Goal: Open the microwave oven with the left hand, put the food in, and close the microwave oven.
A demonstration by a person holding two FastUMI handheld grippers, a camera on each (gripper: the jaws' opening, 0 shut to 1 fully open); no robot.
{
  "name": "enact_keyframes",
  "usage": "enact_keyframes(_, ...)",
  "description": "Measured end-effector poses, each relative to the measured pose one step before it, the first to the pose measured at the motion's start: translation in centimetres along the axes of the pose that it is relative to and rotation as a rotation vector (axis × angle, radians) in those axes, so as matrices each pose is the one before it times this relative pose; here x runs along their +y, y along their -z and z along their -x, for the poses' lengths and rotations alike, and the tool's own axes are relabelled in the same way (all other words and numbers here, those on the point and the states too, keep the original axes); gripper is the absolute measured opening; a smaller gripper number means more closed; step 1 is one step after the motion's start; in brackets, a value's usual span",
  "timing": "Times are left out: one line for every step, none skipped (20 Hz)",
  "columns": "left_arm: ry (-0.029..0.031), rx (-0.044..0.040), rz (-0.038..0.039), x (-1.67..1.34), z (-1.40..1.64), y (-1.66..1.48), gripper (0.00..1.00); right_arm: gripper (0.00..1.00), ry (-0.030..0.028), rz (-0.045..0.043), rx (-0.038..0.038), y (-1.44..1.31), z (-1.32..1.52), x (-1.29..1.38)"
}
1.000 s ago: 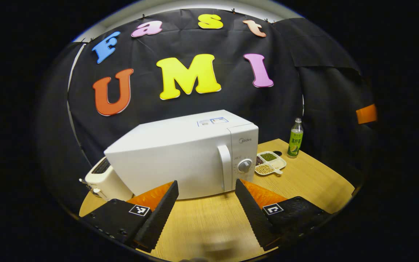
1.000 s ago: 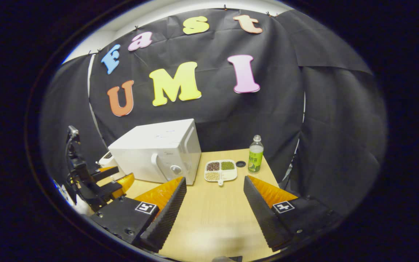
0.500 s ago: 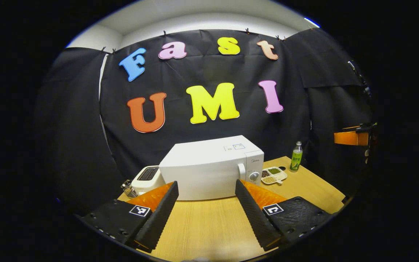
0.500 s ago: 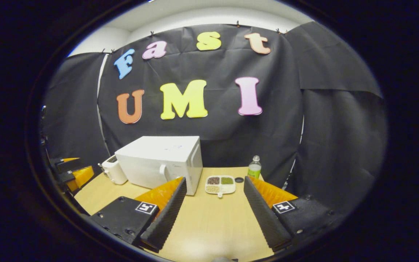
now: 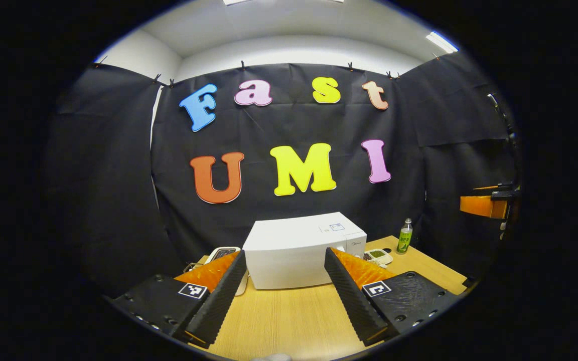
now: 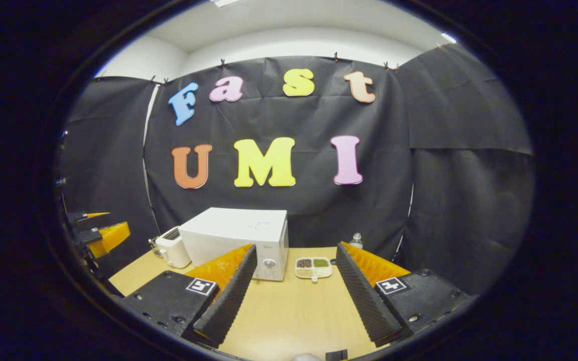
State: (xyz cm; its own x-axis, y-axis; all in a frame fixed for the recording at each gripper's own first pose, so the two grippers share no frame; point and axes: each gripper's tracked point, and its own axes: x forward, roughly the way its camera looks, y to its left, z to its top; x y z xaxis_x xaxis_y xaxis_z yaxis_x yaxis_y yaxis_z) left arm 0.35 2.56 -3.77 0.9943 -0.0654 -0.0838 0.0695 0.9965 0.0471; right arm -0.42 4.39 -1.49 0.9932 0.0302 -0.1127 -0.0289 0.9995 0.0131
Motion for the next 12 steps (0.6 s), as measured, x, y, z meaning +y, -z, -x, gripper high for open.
enact_keyframes(0.00888,-0.01818,0.0124,-0.142,0.393,-0.77,0.96,0.92,0.00248,0.0025,-0.01098,-0.649,0.398,0.232)
enact_keyframes(0.00217,-0.01118,0.00618,0.349,0.292,-0.529,0.96,0.92,0.00703,-0.00038,-0.00724,-0.548,0.298,-0.006)
enact_keyframes(-0.00721,-0.01432,-0.00101,0.222,0.35,-0.636,0.96,0.92,0.00781,-0.00453,-0.00286,-0.426,0.324,-0.04)
enact_keyframes(-0.00456,-0.00671,-0.0004,0.137,0.118,-0.336,0.96,0.92,0.00402,-0.00535,-0.00452,-0.444,0.242,-0.087)
enact_keyframes(0.00021,-0.00387,-0.00004,-0.037,0.295,-0.29,0.96,1.0,0.00332,-0.00335,-0.00911,-0.468,0.255,0.113)
enact_keyframes(0.00144,-0.00994,-0.00121,-0.111,0.338,-0.181,0.96,0.92,0.00771,-0.00032,-0.01267,-0.582,0.239,-0.114)
enact_keyframes(0.0032,-0.00663,-0.00327,-0.011,0.225,-0.273,0.96,0.92,0.00405,0.0022,-0.00641,-0.287,0.1,-0.002)
enact_keyframes(-0.00219,-0.00877,-0.00326,0.129,0.084,-0.119,0.96,0.92,0.00103,-0.00015,-0.00814,-0.278,0.254,0.035)
enact_keyframes(-0.00112,-0.00301,0.00005,0.099,0.156,-0.271,0.96,1.0,-0.00343,-0.00021,-0.00602,-0.291,0.222,0.259)
enact_keyframes(-0.0056,-0.00107,0.00254,0.286,0.114,-0.113,0.96,0.92,-0.0007,0.00359,-0.00484,-0.212,0.077,0.077)
enact_keyframes(-0.00877,0.00143,0.00342,0.248,0.17,-0.056,0.96,0.92,0.00071,0.00419,-0.00156,-0.108,0.119,0.049)
enact_keyframes(-0.00729,0.00645,-0.00083,0.246,0.179,0.072,0.96,0.92,-0.00156,0.00178,-0.00133,-0.165,0.05,0.124)
